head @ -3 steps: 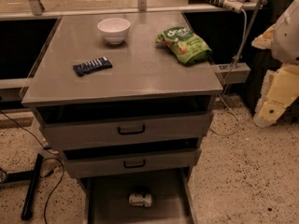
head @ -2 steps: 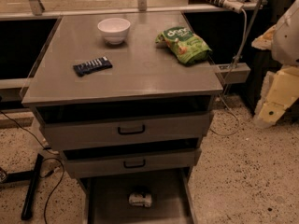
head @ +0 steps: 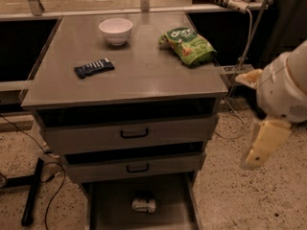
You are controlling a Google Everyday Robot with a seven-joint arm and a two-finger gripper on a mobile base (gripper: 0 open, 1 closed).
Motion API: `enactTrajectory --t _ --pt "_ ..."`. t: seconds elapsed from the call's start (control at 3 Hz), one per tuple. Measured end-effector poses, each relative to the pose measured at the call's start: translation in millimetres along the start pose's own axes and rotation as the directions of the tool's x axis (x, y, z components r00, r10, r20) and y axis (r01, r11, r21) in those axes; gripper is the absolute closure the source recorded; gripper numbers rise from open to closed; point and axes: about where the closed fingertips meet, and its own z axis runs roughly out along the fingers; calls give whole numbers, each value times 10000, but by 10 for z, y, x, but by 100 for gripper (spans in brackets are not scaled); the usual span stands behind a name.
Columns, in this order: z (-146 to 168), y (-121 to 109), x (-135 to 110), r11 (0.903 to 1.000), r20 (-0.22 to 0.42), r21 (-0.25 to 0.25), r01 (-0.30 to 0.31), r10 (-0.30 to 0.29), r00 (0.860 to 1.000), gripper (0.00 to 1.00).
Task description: Pick 7up can from bottom drawer and place on counter
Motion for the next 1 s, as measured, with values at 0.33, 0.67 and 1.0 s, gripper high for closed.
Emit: enactTrajectory --t 0.33,0.67,1.0 --pt "469 205 131 9995 1114 -122 289 -274 9934 0" --pt "1105 347 297 9976 2089 -313 623 -545 9764 0" --pt "1165 332 311 9954 2148 -203 932 -867 9728 0"
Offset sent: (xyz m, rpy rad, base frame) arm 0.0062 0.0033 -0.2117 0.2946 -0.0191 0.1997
